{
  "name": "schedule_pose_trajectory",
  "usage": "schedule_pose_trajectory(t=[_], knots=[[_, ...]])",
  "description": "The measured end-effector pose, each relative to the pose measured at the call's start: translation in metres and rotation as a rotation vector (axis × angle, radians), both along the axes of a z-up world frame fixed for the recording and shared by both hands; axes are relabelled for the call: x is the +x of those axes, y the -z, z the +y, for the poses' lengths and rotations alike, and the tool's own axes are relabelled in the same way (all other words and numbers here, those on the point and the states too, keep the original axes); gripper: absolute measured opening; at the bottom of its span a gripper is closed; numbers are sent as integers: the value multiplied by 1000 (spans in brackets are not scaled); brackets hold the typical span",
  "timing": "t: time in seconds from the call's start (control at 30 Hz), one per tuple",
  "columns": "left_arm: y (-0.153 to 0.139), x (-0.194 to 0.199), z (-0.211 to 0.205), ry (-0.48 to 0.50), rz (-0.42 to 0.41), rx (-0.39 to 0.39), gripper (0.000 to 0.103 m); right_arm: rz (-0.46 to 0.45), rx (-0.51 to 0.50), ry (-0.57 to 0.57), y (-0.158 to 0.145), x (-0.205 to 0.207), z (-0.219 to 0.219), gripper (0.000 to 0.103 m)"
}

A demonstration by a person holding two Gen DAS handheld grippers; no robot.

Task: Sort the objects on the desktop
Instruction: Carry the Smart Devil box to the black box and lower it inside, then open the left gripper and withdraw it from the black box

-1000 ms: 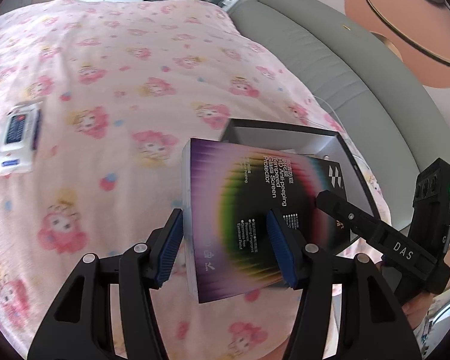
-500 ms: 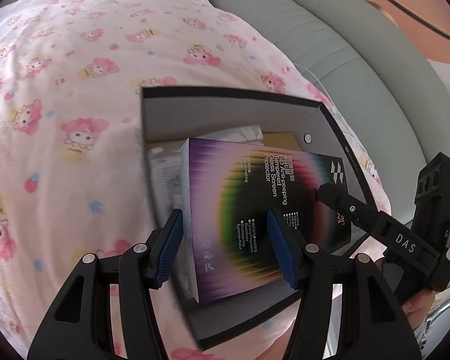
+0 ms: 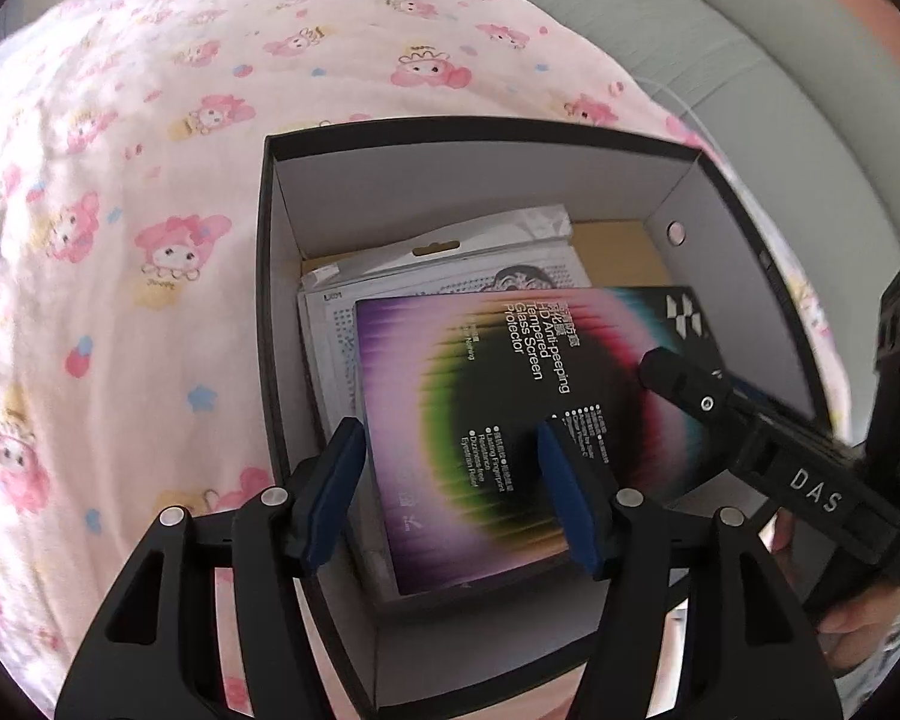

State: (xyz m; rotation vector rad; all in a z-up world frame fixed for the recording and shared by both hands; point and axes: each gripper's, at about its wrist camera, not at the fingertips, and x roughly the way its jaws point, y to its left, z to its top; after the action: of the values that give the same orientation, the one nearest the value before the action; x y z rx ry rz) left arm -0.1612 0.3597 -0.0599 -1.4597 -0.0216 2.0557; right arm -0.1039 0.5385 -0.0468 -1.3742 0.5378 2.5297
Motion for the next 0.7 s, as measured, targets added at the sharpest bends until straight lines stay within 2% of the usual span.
schedule_pose_trajectory(t=[0.27, 0.43, 0.7], knots=[[1, -4, -2, -2, -15, 5, 61, -10, 4, -4, 1, 2, 1, 66], [-3, 1, 2, 9, 16, -16, 63, -11, 47, 12, -2, 5, -1, 66], [-4, 3, 2, 34, 46, 5, 63, -10, 37, -13, -3, 8, -7, 66]])
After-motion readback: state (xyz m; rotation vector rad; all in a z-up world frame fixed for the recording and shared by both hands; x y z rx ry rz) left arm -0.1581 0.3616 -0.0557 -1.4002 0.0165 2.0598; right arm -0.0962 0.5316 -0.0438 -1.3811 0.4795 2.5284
